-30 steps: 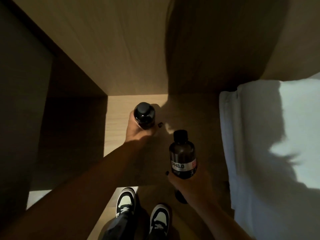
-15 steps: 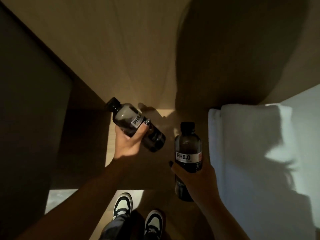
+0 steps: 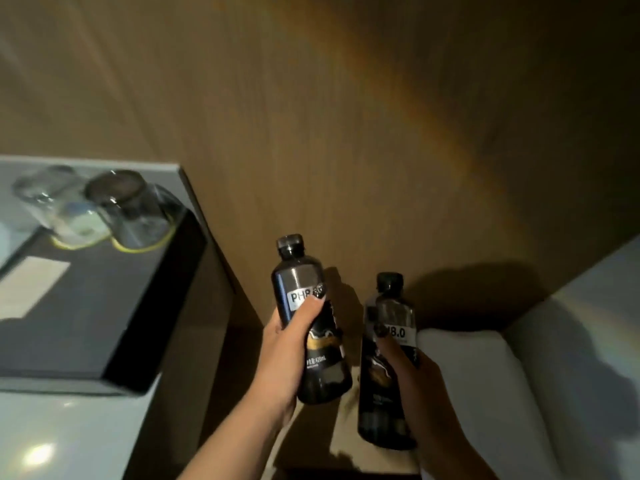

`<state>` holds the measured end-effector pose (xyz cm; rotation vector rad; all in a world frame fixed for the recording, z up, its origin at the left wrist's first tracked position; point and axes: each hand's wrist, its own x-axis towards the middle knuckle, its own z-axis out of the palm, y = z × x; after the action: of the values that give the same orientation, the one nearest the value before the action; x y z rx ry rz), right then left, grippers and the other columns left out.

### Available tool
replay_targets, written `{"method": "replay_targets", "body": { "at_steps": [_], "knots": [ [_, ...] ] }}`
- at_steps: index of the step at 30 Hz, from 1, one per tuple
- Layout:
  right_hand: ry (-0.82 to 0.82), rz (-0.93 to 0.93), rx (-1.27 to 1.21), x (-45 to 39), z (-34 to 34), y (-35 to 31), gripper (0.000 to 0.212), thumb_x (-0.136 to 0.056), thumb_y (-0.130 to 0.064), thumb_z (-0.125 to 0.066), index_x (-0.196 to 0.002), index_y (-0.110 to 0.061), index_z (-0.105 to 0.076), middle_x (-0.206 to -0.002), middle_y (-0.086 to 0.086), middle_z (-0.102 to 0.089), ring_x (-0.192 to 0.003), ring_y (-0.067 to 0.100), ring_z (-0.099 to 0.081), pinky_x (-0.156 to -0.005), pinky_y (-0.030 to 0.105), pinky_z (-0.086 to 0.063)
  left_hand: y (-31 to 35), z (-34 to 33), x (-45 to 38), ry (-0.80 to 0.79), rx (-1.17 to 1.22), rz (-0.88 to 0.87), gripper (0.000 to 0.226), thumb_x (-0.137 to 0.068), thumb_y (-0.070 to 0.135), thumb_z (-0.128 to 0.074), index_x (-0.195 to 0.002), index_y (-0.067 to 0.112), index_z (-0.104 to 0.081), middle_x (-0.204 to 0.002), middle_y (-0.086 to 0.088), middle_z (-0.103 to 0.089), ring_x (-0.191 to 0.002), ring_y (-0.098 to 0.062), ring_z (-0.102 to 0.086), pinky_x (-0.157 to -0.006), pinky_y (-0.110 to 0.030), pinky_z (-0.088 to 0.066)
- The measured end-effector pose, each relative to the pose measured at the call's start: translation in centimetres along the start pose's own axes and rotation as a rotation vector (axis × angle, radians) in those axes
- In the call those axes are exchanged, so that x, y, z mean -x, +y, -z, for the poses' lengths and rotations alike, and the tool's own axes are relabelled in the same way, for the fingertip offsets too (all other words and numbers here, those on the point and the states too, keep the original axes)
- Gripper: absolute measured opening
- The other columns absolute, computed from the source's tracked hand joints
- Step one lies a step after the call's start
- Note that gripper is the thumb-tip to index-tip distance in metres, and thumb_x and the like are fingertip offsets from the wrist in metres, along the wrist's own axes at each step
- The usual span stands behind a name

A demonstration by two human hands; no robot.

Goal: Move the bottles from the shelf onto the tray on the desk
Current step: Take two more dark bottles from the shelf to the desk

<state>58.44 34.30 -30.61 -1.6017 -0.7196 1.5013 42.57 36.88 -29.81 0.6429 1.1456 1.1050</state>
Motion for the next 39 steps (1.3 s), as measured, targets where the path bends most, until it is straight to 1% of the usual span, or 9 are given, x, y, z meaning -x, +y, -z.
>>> {"method": "replay_targets", "body": {
  "at_steps": [2,6,9,15,19,22,26,34,39],
  "knots": [
    [-0.032,-0.007,-0.079,1.8,-0.7,-2.3,0.043,-0.084,-0.045,-0.059,-0.112,-0.013,-0.064,-0.096,0.012,-0.070,-0.077,0.023,-0.067,-0.059,0.029,-0.048,2.2,-0.2,2.0,-0.017,-0.027,0.001,0.059,-0.066,0.049,-0.070,-0.114,0.016,-0.060,-0.096,-0.019,-0.069,-0.081,-0.032,-0.068,-0.072,-0.040,-0.055],
    [-0.001,0.011,-0.156,5.1,-2.0,-5.8,0.074,-0.071,-0.070,-0.060,-0.124,-0.019,-0.059,-0.112,0.015,-0.067,-0.102,0.035,-0.064,-0.094,0.053,-0.049,6.4,-0.2,5.4,-0.113,-0.047,-0.038,0.033,-0.088,0.041,-0.061,-0.095,0.009,-0.061,-0.098,-0.025,-0.063,-0.066,-0.015,-0.069,-0.066,-0.025,-0.055],
    [-0.027,0.004,-0.256,7.3,-2.9,-8.3,0.108,-0.034,-0.078,-0.077,-0.124,-0.021,-0.059,-0.116,0.018,-0.066,-0.104,0.038,-0.064,-0.098,0.059,-0.046,9.0,-0.7,8.8,-0.094,0.038,-0.073,0.031,-0.087,0.041,-0.056,-0.076,0.015,-0.068,-0.078,-0.013,-0.065,-0.060,-0.021,-0.066,-0.057,-0.028,-0.054],
    [-0.230,0.189,-0.091,11.7,-4.9,-11.5,0.066,-0.082,-0.071,-0.045,-0.119,-0.019,-0.061,-0.106,0.018,-0.069,-0.097,0.036,-0.066,-0.096,0.056,-0.049,12.7,0.8,15.0,-0.020,0.126,-0.125,0.045,-0.078,0.053,-0.059,-0.093,0.011,-0.063,-0.076,-0.016,-0.063,-0.064,-0.030,-0.062,-0.059,-0.034,-0.053],
    [-0.266,0.236,-0.050,15.3,-7.3,-12.7,0.061,-0.085,-0.068,-0.046,-0.113,-0.017,-0.063,-0.099,0.017,-0.070,-0.092,0.036,-0.067,-0.093,0.055,-0.051,14.7,2.4,17.9,-0.021,0.196,-0.112,0.043,-0.084,0.050,-0.057,-0.089,0.008,-0.063,-0.071,-0.016,-0.061,-0.062,-0.030,-0.060,-0.061,-0.036,-0.054],
    [-0.294,0.257,-0.050,17.5,-9.3,-12.8,0.061,-0.085,-0.067,-0.047,-0.109,-0.013,-0.066,-0.094,0.017,-0.071,-0.088,0.036,-0.068,-0.092,0.055,-0.052,16.1,4.3,19.9,-0.023,0.217,-0.135,0.050,-0.081,0.050,-0.060,-0.103,0.006,-0.061,-0.077,-0.019,-0.060,-0.063,-0.031,-0.061,-0.068,-0.040,-0.052],
    [-0.340,0.283,-0.056,20.3,-12.8,-12.4,0.053,-0.088,-0.061,-0.047,-0.097,-0.013,-0.068,-0.083,0.014,-0.071,-0.081,0.033,-0.068,-0.092,0.057,-0.051,17.7,8.4,22.3,-0.029,0.191,-0.166,0.058,-0.073,0.053,-0.062,-0.106,0.006,-0.060,-0.079,-0.023,-0.059,-0.061,-0.031,-0.062,-0.062,-0.037,-0.054],
    [-0.403,0.306,-0.058,26.7,-24.0,-7.5,0.046,-0.090,-0.056,-0.049,-0.089,-0.015,-0.070,-0.078,0.009,-0.071,-0.072,0.025,-0.068,-0.086,0.049,-0.053,19.6,20.6,28.2,-0.006,0.133,-0.241,0.049,-0.081,0.052,-0.058,-0.100,0.008,-0.063,-0.071,-0.020,-0.061,-0.059,-0.031,-0.062,-0.055,-0.035,-0.054],
    [-0.413,0.273,-0.050,31.0,-32.6,-3.1,0.046,-0.091,-0.056,-0.048,-0.071,-0.024,-0.076,-0.080,0.011,-0.072,-0.076,0.029,-0.068,-0.091,0.058,-0.051,20.6,30.1,32.4,0.039,0.048,-0.201,0.051,-0.081,0.054,-0.056,-0.098,0.007,-0.061,-0.078,-0.027,-0.063,-0.061,-0.032,-0.063,-0.060,-0.037,-0.054]
  ]
}}
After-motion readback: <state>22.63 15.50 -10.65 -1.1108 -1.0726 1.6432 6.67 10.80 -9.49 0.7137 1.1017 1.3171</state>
